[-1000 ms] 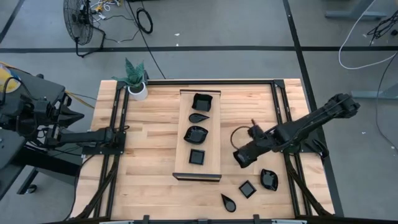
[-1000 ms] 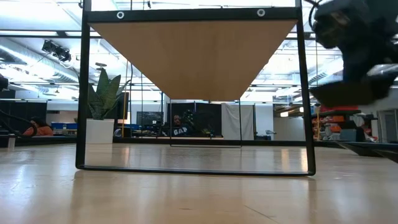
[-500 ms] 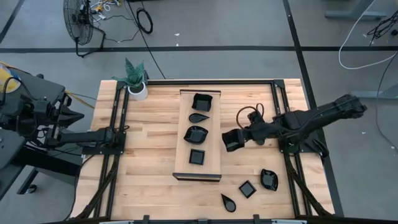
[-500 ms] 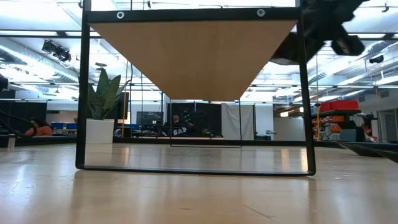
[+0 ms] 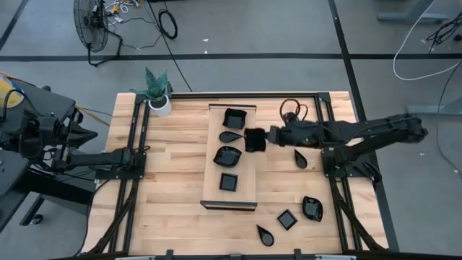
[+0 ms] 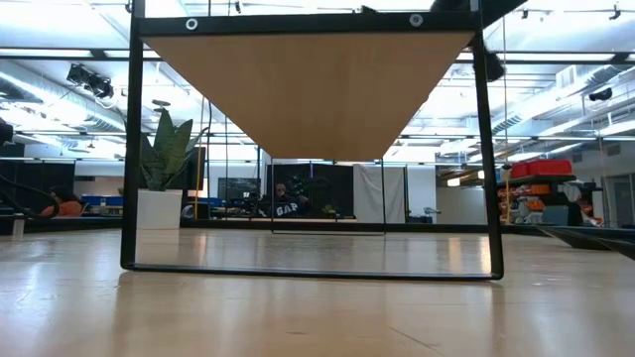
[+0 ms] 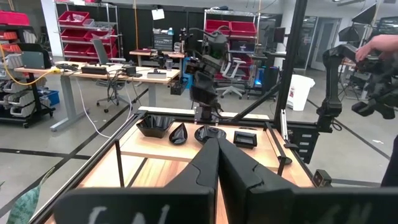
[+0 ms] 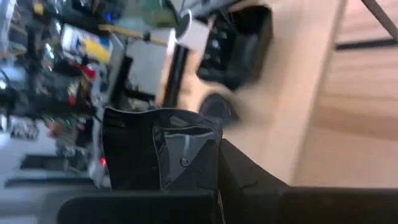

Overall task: Pick & Place Mini shaped plates
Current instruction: Stack the distorted square plate on top of the distorted square plate on the shelf

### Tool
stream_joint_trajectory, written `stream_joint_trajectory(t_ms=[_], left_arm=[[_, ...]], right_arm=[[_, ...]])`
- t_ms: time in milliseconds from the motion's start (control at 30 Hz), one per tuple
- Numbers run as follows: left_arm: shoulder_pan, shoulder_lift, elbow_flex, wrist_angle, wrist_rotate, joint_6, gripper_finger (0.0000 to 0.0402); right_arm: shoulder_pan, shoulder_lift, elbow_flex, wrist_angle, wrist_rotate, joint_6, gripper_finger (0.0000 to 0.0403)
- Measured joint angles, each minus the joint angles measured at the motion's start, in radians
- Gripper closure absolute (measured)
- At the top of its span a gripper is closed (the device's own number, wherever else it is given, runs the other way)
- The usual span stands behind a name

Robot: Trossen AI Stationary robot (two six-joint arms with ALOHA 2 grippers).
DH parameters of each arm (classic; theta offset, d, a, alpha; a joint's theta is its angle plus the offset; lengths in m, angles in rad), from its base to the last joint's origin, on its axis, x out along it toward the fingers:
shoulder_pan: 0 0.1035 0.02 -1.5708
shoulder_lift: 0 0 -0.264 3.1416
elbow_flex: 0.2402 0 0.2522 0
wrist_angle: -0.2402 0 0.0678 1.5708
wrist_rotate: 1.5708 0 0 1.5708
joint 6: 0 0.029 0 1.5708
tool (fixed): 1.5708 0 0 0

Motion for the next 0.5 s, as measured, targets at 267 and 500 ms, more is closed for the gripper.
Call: stream_joint_trajectory(t_ms=[267, 500], left_arm=[[0.0, 0.0, 0.0, 0.0, 0.0, 0.0, 0.0387], [0.0, 0.0, 0.0, 0.0, 0.0, 0.0, 0.0387]], right_arm=[[-0.143, 0.093, 0.11, 0.022, -0.035, -0.002, 0.0403], [-0.234, 0.216, 0.23, 0.021, -0.071, 0.018, 0.0403]])
